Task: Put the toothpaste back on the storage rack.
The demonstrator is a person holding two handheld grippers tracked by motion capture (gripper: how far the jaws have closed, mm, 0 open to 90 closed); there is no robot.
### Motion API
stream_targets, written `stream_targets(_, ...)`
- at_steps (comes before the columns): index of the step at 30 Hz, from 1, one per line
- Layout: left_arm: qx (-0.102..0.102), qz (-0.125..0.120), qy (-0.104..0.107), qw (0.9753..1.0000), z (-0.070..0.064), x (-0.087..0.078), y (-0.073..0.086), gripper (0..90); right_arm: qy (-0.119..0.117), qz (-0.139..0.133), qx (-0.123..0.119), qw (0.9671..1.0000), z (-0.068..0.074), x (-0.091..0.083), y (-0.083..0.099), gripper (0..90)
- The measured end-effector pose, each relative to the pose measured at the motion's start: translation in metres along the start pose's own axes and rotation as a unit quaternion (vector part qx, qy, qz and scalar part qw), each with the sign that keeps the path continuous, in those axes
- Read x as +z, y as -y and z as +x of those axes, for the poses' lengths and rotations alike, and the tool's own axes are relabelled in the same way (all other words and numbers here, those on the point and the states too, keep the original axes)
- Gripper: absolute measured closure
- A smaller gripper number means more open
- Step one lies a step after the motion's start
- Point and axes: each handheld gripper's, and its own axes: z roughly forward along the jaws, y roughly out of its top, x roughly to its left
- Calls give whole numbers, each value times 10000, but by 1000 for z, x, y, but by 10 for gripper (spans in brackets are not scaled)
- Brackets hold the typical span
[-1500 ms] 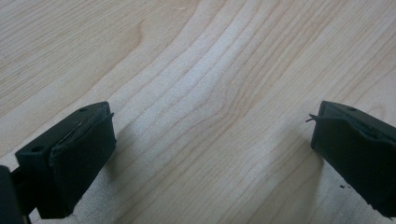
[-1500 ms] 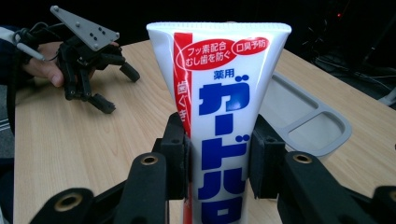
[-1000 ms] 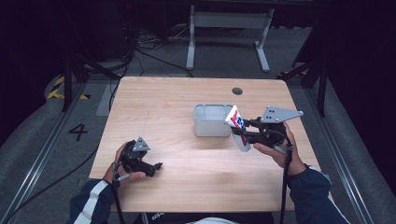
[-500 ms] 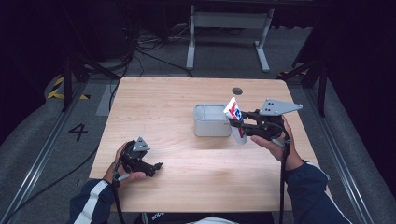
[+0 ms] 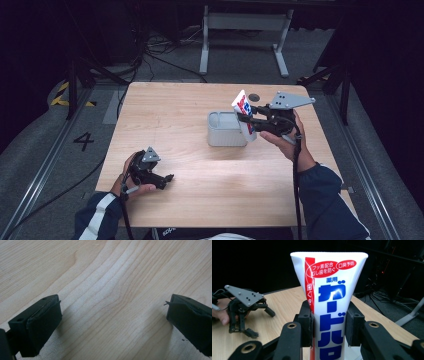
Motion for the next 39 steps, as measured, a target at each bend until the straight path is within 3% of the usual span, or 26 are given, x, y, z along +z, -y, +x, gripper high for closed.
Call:
stream_targets(8,-1,1,0,10000,0,0,0,1,34,-92,21,9999,-8,15,-10,652)
stream_targets(11,-2,1,0,10000,0,0,0,1,-94,-129,9,9999,-12,20,-11,655)
stream_targets(19,-1,1,0,10000,0,0,0,1,19,-98,76,9999,-20,36,-13,654)
stream_targets(39,-13,-5,2,10000,0,0,0,1,10,64,206,9998,-31,70,0,652)
